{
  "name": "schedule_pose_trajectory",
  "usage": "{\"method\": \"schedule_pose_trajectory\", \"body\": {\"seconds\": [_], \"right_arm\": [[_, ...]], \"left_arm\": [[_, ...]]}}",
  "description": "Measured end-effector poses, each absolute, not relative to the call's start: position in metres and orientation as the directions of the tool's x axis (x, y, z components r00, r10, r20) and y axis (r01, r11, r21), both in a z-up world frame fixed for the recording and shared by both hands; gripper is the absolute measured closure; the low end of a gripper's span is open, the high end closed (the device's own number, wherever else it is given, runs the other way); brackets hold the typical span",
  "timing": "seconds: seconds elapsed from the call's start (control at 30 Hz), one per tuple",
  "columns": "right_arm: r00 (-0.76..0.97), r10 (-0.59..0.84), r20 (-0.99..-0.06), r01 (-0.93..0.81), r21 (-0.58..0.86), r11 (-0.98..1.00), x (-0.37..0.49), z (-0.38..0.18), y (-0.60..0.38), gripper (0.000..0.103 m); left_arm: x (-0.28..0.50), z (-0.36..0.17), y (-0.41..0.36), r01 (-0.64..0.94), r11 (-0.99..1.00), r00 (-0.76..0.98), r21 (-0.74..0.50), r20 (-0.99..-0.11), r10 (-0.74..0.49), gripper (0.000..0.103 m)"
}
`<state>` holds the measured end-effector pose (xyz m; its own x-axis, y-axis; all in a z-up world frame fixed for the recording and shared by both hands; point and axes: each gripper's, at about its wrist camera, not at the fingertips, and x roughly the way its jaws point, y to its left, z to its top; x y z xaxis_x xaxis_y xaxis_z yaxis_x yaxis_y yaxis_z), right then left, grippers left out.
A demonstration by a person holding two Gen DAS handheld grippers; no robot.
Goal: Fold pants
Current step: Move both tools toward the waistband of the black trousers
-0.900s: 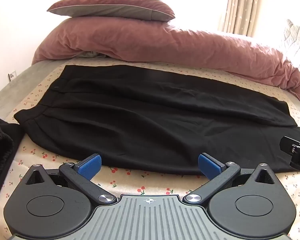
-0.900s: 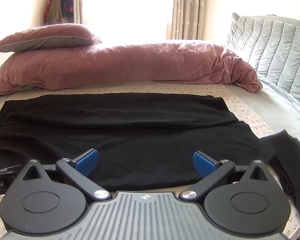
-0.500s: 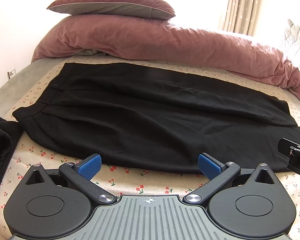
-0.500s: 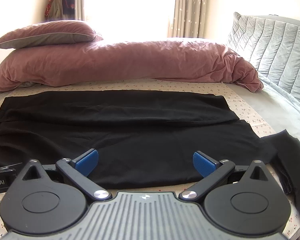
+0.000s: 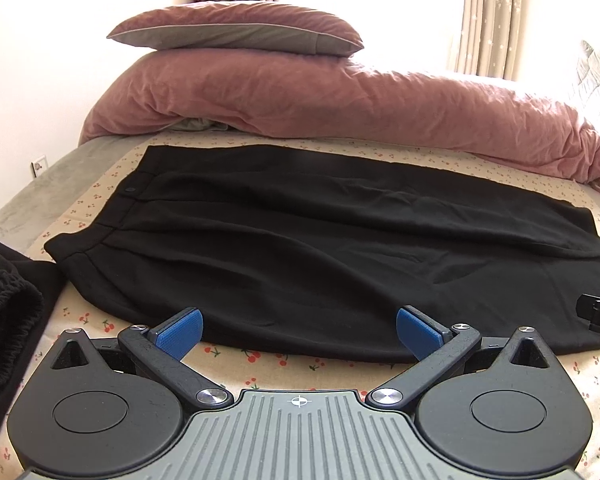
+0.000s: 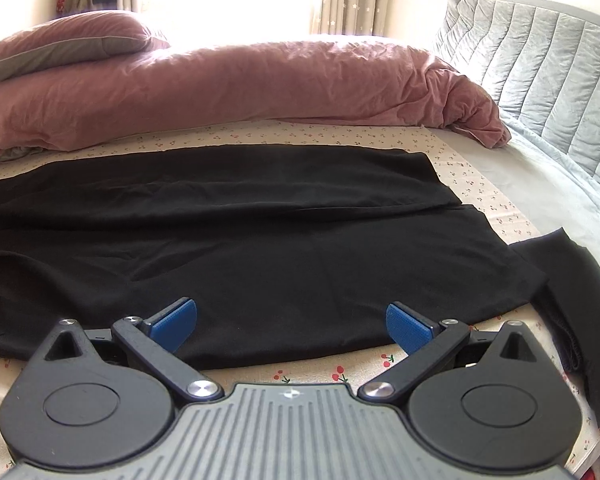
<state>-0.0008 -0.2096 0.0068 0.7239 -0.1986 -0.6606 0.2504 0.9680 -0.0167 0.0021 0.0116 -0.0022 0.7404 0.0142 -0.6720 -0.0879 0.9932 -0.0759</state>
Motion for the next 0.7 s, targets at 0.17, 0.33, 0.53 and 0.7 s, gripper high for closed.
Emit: {"method": "schedule_pose_trajectory", "body": {"seconds": [0.17,0.33,0.53,0.7], "right_arm": [[0.729,-0.155,-0.667,0.234,0.029,0.972,0.000,0.004,-0.202,0.007],[0.706,-0.153,-0.691,0.241,0.031,0.970,0.007,0.000,-0.211,0.007],[0.659,-0.179,-0.731,0.284,0.022,0.958,0.015,-0.009,-0.230,0.007],[0.613,-0.186,-0.768,0.330,0.034,0.943,0.019,-0.020,-0.247,0.007]], "left_arm": [[-0.001,-0.004,0.016,-0.084,0.996,0.739,-0.035,-0.672,0.039,0.000],[0.003,-0.009,0.027,-0.093,0.996,0.724,0.003,-0.686,0.070,0.000],[0.013,-0.023,0.049,-0.137,0.989,0.692,-0.051,-0.719,0.059,0.000],[0.017,-0.028,0.063,-0.144,0.987,0.678,-0.074,-0.734,0.044,0.000]]}}
